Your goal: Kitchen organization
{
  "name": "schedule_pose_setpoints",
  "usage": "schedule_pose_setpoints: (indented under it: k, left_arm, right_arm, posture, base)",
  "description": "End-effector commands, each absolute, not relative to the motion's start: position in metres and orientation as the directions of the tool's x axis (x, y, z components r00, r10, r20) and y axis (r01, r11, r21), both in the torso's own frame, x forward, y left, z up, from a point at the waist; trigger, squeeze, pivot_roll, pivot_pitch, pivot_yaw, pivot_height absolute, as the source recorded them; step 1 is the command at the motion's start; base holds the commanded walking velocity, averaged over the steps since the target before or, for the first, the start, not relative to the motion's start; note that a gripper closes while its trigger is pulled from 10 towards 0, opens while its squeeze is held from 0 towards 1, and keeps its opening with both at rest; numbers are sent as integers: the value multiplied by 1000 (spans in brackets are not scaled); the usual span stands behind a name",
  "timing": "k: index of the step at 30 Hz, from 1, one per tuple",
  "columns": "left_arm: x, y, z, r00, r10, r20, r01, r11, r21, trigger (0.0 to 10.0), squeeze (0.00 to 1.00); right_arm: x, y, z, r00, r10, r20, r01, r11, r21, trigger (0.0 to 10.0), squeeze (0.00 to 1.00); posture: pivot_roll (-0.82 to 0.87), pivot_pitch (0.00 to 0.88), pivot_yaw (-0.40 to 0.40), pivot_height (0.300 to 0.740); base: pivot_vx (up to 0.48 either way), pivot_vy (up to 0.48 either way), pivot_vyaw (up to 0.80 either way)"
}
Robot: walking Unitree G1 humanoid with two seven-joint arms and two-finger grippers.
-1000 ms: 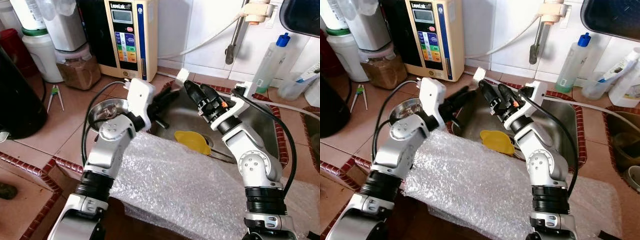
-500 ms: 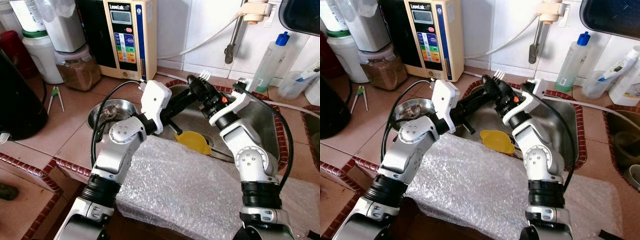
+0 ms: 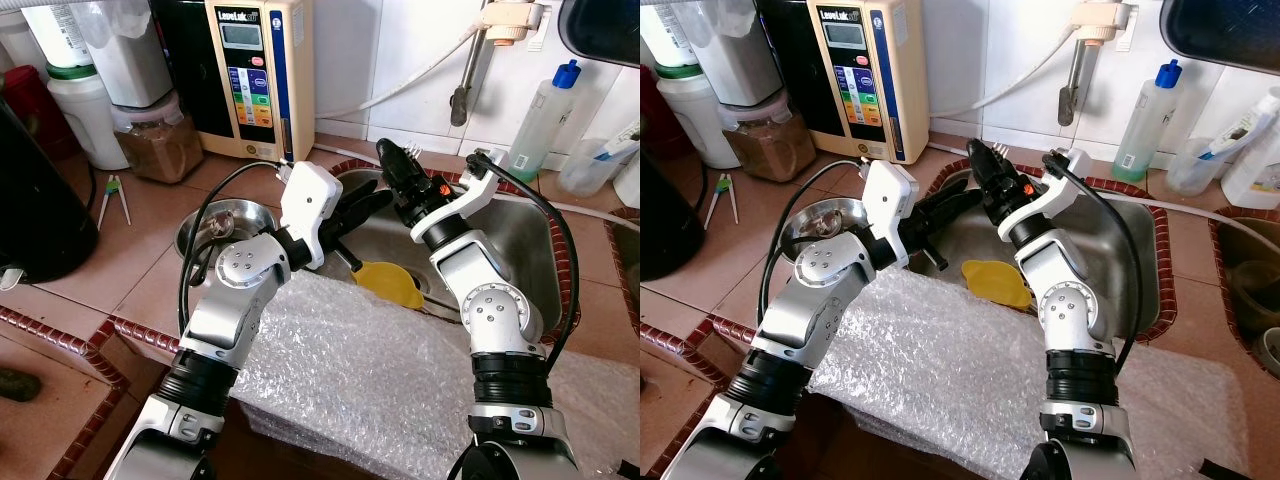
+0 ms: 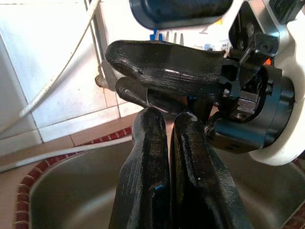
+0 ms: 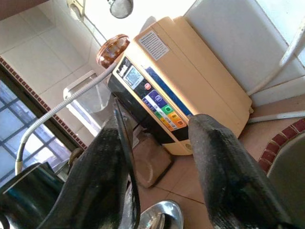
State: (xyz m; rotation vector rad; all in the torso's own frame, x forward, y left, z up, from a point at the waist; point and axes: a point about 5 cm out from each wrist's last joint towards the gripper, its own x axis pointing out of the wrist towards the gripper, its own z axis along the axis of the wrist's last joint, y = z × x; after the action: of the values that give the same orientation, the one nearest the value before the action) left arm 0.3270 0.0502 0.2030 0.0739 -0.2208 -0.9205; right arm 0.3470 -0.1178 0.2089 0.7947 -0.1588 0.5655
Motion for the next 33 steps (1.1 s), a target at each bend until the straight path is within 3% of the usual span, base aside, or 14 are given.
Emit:
schedule_pose_setpoints:
  k: [1,7,20,21,22,23,32,33]
  left_arm:
    - [330,60,208,597,-786,160,763,618,192,0,0]
    - [340,78,212,640,-753,149,717,656,234,0,0]
    - [343,83,210,660,-740,132,700,669,250,0,0]
    - [343,84,209,664,-737,131,703,674,229,8588,1000]
    - [343,84,209,664,-737,131,703,674,229,8588,1000]
    - [345,85,207,676,-727,124,696,684,218,10000,1000]
    - [346,87,200,700,-707,100,671,700,244,10000,1000]
    - [346,89,197,706,-704,75,670,698,254,10000,1000]
  right_arm:
    - [346,-135,215,858,358,367,-513,584,629,0,0]
    - [346,-143,214,859,359,366,-512,600,614,0,0]
    - [348,-146,210,880,334,338,-475,634,610,0,0]
    - [349,-146,209,884,329,332,-467,642,608,0,0]
    - [349,-146,209,884,329,332,-467,642,608,0,0]
    - [349,-146,208,888,327,322,-459,658,597,0,0]
    - [351,-147,206,907,302,295,-420,720,552,0,0]
    - [354,-150,206,921,269,280,-382,761,524,0,0]
  posture:
    - [-26,1,77,740]
    - [-19,0,78,740]
    - [-18,0,79,740]
    - [-19,0,79,740]
    - [-19,0,79,740]
    - [-20,0,80,740]
    - [-15,5,74,740]
    - [-13,6,72,740]
  base:
    - [0,0,0]
    - [0,0,0]
    - [0,0,0]
    - [0,0,0]
    - [0,0,0]
    - [0,0,0]
    - [0,0,0]
    - [0,0,0]
